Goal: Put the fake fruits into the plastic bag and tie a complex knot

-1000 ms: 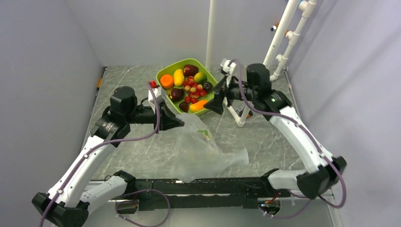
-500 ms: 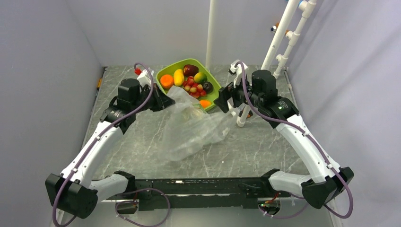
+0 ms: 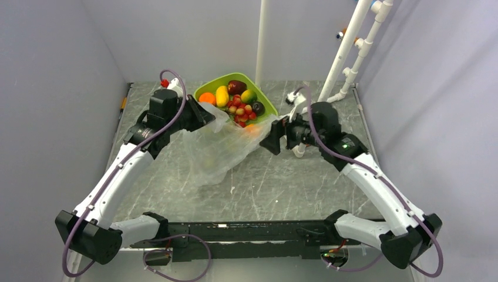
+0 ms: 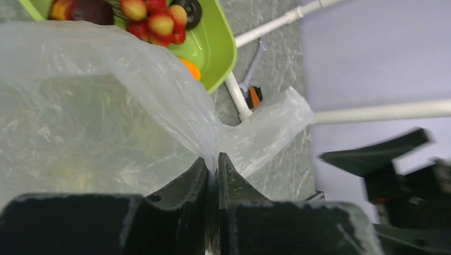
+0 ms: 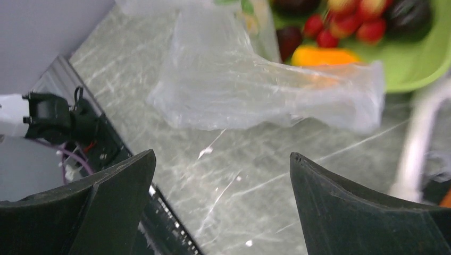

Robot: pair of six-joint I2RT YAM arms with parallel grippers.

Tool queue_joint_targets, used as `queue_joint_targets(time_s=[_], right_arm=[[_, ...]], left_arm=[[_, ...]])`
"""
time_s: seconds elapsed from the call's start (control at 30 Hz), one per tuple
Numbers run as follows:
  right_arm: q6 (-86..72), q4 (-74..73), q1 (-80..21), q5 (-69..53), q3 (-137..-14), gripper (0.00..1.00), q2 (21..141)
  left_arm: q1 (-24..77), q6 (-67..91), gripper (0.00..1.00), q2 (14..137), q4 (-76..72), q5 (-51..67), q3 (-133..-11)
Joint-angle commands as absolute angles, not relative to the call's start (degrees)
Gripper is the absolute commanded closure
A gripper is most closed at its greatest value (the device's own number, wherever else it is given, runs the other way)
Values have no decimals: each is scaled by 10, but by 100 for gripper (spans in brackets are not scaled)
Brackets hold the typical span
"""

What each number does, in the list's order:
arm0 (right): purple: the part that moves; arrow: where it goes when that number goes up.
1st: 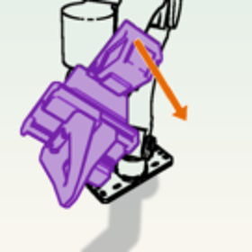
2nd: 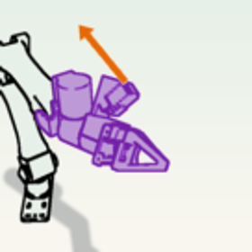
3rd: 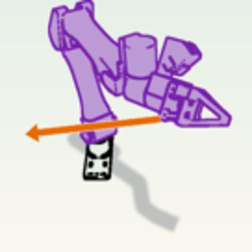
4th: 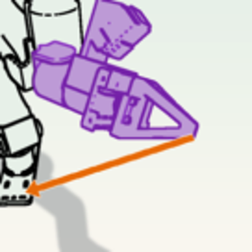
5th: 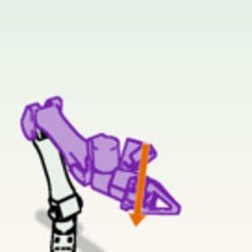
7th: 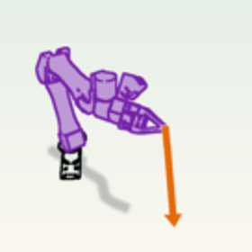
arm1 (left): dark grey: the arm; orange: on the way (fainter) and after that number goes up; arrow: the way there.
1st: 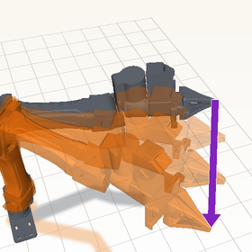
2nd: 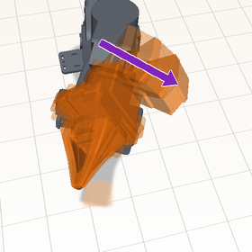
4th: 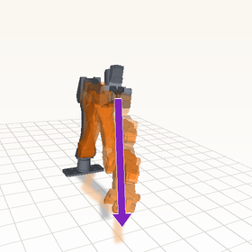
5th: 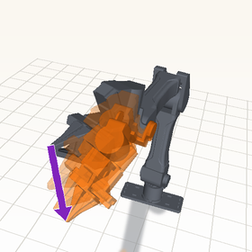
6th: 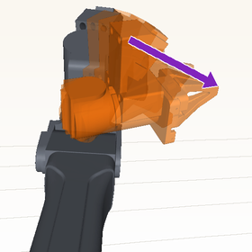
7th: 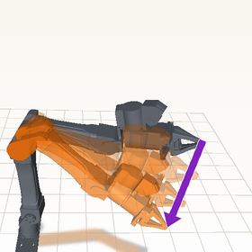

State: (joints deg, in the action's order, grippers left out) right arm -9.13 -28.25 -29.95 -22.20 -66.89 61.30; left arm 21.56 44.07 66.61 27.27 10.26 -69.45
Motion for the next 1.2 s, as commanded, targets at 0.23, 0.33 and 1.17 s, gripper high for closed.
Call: queue_joint_targets(time_s=[0.23,0.33,1.17], right_arm=[[-225,-124,-378,-137,-624,0,777],[-239,-117,-385,-92,-649,6,834],[163,-197,-301,-372,-634,100,806]], left_arm=[[232,480,81,680,251,113,-713],[223,478,77,689,254,123,-723],[-87,-625,1,797,513,647,-698]])
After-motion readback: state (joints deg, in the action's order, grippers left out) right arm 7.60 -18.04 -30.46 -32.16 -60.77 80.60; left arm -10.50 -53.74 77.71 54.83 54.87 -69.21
